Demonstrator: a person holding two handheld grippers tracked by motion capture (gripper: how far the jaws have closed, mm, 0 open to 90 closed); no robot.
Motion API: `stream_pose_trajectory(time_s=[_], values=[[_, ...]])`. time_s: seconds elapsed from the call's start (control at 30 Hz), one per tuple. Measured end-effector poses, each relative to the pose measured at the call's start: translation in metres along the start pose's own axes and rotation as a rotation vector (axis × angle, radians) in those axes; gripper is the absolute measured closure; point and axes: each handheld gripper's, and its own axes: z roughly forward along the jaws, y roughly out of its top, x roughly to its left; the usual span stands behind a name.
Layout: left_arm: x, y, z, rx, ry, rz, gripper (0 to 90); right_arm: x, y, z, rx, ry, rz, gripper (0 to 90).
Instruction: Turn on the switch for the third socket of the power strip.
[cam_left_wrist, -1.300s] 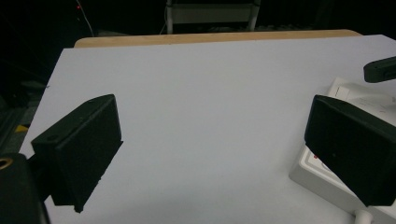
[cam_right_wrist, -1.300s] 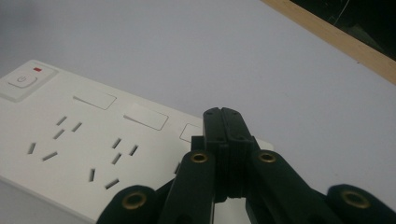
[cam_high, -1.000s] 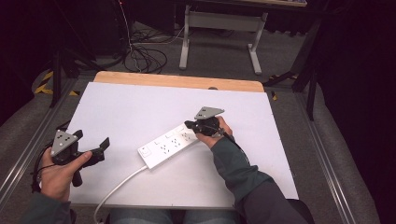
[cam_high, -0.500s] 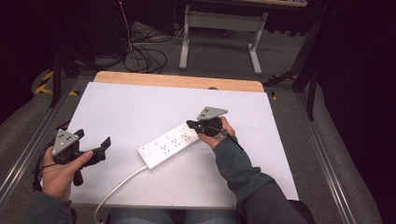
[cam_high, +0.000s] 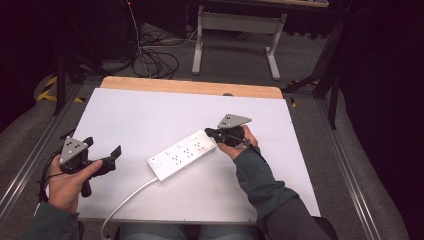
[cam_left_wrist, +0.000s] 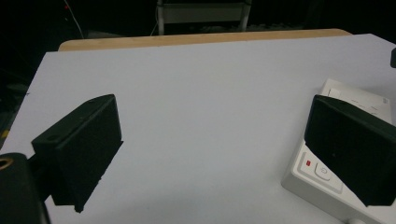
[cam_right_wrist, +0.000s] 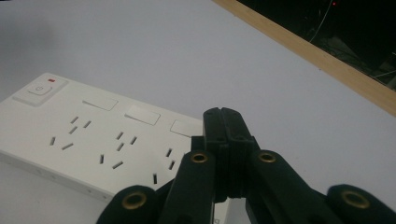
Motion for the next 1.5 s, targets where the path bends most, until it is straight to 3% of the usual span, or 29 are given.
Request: stream_pose_trajectory(time_s=[1.5], values=[[-0.001, 0.001, 0.003, 0.008, -0.005, 0.006, 4.8, -0.007, -0.007, -0.051, -0.053, -0.016, 0.006, 90.0]])
